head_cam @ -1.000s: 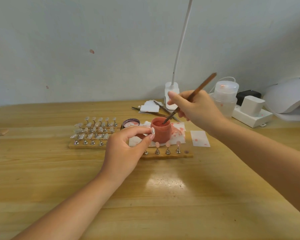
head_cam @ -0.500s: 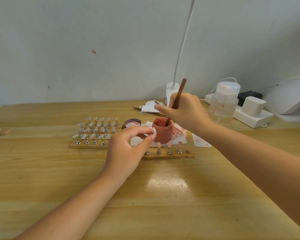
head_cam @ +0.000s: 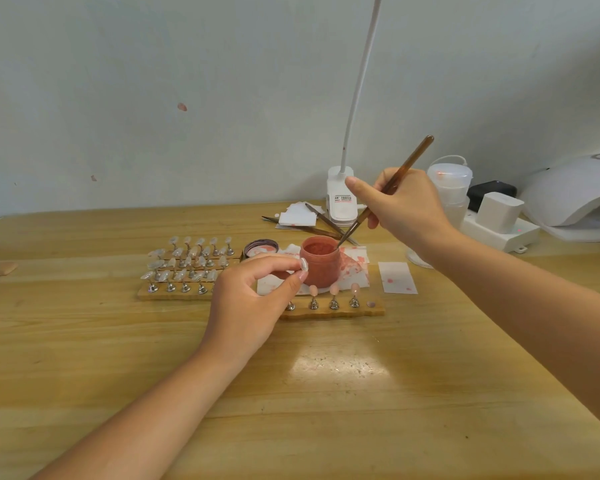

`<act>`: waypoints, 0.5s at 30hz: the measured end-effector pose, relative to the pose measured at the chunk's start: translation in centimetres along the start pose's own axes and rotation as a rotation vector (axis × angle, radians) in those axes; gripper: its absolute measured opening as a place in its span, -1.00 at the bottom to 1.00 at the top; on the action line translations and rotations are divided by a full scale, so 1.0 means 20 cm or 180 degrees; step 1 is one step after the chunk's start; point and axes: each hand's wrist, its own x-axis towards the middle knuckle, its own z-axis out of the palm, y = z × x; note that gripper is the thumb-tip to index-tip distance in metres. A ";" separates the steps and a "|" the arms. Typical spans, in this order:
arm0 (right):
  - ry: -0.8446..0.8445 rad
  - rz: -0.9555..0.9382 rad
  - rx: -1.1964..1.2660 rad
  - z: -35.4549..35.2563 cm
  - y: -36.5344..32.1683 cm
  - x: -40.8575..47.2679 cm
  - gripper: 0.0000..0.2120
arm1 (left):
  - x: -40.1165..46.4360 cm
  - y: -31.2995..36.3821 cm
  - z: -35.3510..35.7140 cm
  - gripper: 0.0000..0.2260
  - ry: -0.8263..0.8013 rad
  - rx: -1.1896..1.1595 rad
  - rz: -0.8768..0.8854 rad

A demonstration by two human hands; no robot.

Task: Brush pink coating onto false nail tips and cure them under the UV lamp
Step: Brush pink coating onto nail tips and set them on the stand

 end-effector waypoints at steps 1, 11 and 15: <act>0.0029 -0.0017 0.0007 -0.01 0.00 0.00 -0.64 | 0.00 0.00 0.00 -0.74 0.0006 -0.0007 -0.0019; 0.0297 -0.0385 0.0934 -0.07 -0.06 -0.19 -0.73 | 0.00 0.01 0.00 -0.73 -0.0054 0.0040 -0.0019; -0.0084 -0.1030 0.0950 -0.02 -0.05 -0.38 -0.86 | 0.00 0.01 0.00 -0.72 -0.0083 0.0049 0.0011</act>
